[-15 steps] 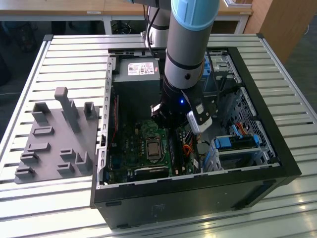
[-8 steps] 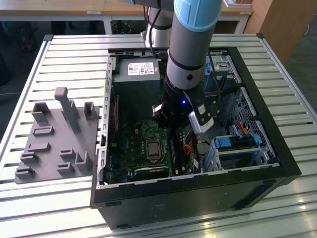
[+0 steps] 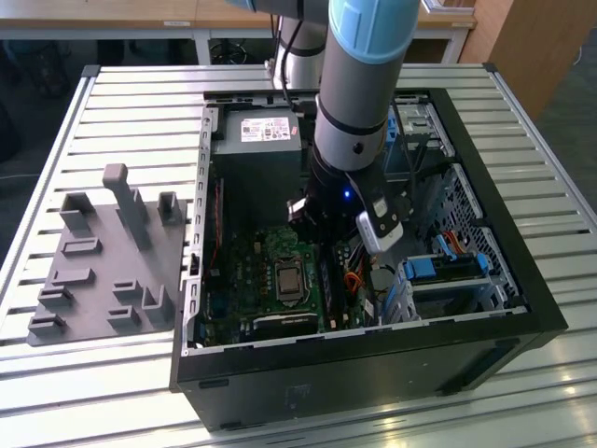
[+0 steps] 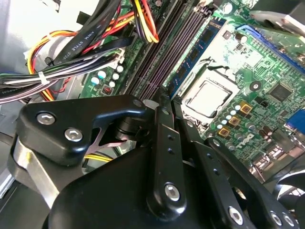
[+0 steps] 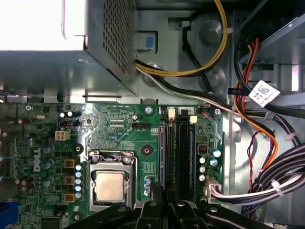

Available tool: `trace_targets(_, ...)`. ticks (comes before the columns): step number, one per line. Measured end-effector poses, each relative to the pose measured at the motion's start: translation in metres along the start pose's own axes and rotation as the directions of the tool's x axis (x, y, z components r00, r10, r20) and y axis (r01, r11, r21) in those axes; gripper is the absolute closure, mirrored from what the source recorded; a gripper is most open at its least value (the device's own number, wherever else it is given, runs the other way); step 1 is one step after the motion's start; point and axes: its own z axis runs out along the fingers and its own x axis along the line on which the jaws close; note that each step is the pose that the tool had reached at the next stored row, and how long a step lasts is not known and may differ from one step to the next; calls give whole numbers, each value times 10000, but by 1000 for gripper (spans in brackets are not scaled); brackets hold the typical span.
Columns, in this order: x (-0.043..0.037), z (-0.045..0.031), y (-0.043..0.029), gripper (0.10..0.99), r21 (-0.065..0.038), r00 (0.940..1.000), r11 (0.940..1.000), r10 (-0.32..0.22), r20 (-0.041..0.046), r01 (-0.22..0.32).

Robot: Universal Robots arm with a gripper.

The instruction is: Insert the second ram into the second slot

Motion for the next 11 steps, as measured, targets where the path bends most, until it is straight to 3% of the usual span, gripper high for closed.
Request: trace_targets(11, -35, 58, -1, 949, 3, 10000, 10000, -58, -11, 58)
